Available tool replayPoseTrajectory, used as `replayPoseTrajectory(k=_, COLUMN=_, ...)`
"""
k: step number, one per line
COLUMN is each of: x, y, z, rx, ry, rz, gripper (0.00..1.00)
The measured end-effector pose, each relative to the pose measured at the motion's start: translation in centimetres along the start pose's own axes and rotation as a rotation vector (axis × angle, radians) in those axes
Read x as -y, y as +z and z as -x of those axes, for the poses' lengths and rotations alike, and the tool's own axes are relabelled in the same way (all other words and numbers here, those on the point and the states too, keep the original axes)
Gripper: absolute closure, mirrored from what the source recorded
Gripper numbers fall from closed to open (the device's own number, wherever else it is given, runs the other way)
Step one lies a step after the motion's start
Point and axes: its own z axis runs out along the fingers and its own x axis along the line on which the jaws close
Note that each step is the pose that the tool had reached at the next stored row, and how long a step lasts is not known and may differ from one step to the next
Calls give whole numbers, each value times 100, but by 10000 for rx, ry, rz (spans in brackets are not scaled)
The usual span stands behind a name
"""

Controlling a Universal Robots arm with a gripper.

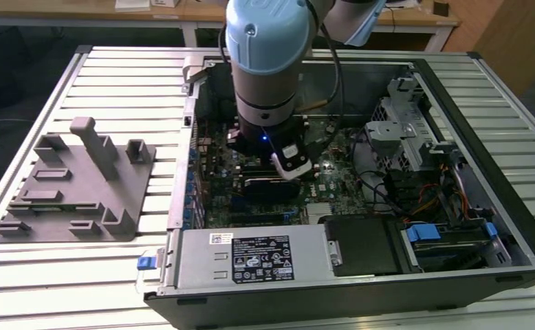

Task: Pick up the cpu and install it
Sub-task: 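Install the second cpu locking lever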

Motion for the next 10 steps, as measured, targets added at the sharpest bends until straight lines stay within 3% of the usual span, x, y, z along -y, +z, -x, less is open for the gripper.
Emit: replayPoseTrajectory(k=10, x=35, y=75, z=-27, rx=-25, ry=17, rz=323, gripper=89)
